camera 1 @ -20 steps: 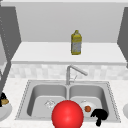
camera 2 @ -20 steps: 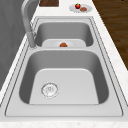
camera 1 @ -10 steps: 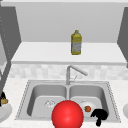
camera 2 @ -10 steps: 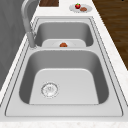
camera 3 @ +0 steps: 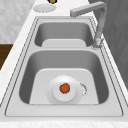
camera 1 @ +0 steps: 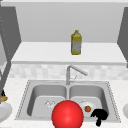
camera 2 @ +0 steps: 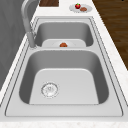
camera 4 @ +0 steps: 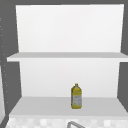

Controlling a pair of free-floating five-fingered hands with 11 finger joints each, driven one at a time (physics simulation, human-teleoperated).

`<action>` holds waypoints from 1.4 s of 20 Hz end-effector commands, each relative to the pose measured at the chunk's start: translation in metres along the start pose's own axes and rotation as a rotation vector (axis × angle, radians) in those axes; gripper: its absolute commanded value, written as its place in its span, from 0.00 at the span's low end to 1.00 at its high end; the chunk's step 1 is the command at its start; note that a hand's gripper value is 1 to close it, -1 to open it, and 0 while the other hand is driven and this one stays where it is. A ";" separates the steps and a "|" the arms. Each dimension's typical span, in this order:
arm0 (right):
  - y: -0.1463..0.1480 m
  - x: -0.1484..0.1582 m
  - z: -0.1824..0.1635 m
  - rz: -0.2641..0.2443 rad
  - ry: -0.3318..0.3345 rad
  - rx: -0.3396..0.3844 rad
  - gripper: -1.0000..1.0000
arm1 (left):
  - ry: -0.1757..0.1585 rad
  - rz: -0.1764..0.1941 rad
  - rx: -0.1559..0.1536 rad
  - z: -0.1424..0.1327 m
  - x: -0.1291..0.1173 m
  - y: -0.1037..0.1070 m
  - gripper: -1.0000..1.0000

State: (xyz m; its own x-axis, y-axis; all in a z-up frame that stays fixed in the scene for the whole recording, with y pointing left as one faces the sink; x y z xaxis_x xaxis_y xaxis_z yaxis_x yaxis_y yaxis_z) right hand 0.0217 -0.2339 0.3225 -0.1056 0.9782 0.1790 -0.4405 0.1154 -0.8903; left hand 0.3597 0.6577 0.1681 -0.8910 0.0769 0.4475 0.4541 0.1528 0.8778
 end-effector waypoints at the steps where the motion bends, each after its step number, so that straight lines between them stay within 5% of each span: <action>1: 0.000 0.000 0.000 0.000 0.000 0.000 0.50 | -0.003 -0.020 -0.002 -0.017 0.007 0.014 1.00; 19: 0.000 0.000 0.000 0.000 0.000 0.000 0.50 | 0.000 -0.040 0.001 -0.155 0.031 0.060 1.00; 28: 0.000 0.000 0.000 0.000 0.000 0.000 0.50 | 0.000 -0.028 0.004 -0.228 0.032 0.061 1.00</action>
State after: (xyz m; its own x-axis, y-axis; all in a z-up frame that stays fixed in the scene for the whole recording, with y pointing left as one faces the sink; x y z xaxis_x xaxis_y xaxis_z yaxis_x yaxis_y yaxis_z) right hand 0.0217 -0.2339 0.3225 -0.1056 0.9782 0.1790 -0.4405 0.1154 -0.8903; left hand 0.3595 0.4674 0.2707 -0.8959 0.0741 0.4380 0.4442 0.1592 0.8817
